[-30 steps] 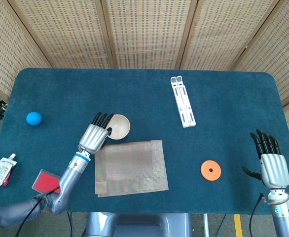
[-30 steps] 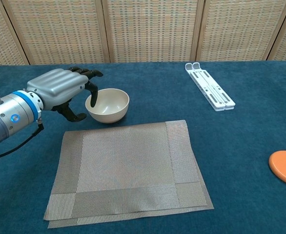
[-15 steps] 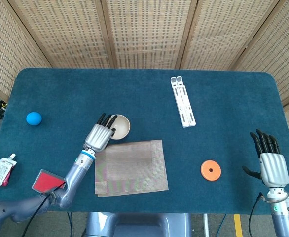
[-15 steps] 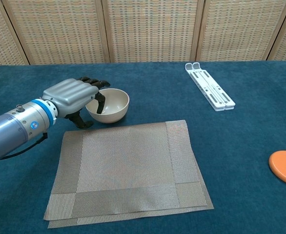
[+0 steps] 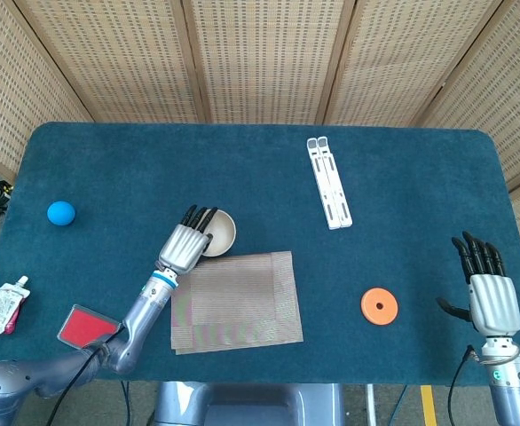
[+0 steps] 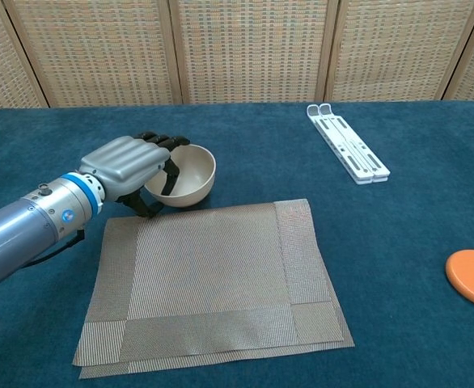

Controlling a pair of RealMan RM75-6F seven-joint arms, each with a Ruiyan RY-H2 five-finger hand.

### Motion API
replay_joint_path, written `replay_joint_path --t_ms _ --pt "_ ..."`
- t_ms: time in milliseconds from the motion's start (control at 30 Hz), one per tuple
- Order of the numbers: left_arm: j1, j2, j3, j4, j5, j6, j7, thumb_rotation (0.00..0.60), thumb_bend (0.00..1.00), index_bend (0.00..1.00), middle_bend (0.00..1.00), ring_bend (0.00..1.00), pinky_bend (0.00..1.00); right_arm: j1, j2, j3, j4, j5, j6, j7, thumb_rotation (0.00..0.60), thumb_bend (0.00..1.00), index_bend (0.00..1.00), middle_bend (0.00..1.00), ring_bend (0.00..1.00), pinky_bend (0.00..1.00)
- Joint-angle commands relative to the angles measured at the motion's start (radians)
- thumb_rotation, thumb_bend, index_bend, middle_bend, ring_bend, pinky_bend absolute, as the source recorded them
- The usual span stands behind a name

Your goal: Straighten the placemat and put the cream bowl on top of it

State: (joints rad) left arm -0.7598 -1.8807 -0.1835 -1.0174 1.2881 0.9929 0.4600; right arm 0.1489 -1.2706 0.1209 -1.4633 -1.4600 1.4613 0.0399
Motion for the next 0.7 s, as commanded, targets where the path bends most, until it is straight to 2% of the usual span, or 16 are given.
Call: replay_joint_path --t_ms 33,300,433,533,700 --pt "0.012 0.025 0.006 -0.016 0.010 0.020 -0.012 0.600 0.56 0.71 0.00 0.00 0.00 -0.002 0.003 -0.001 -0.004 -0.004 0.006 0.001 0.600 0.12 0.00 0.00 0.00 0.00" --pt "0.083 0.161 0.037 -0.109 0.054 0.118 -0.056 0.600 0.56 0.71 0.00 0.00 0.00 -0.007 0.006 -0.007 -0.018 -0.024 0.024 -0.014 0.600 0.12 0.00 0.00 0.00 0.00" --pt "0.153 0.297 0.084 -0.161 0.099 0.185 -0.118 0.600 0.56 0.70 0.00 0.00 0.00 -0.009 0.001 -0.015 -0.028 -0.040 0.035 -0.045 0.600 0.12 0.00 0.00 0.00 0.00" --pt "0.188 0.350 0.106 -0.167 0.116 0.212 -0.168 0.600 0.56 0.70 0.00 0.00 0.00 -0.010 -0.002 -0.018 -0.033 -0.048 0.041 -0.058 0.600 0.12 0.00 0.00 0.00 0.00" --pt "0.232 0.383 0.132 -0.132 0.127 0.230 -0.238 0.600 0.56 0.69 0.00 0.00 0.00 -0.011 -0.004 -0.021 -0.037 -0.050 0.040 -0.070 0.600 0.12 0.00 0.00 0.00 0.00"
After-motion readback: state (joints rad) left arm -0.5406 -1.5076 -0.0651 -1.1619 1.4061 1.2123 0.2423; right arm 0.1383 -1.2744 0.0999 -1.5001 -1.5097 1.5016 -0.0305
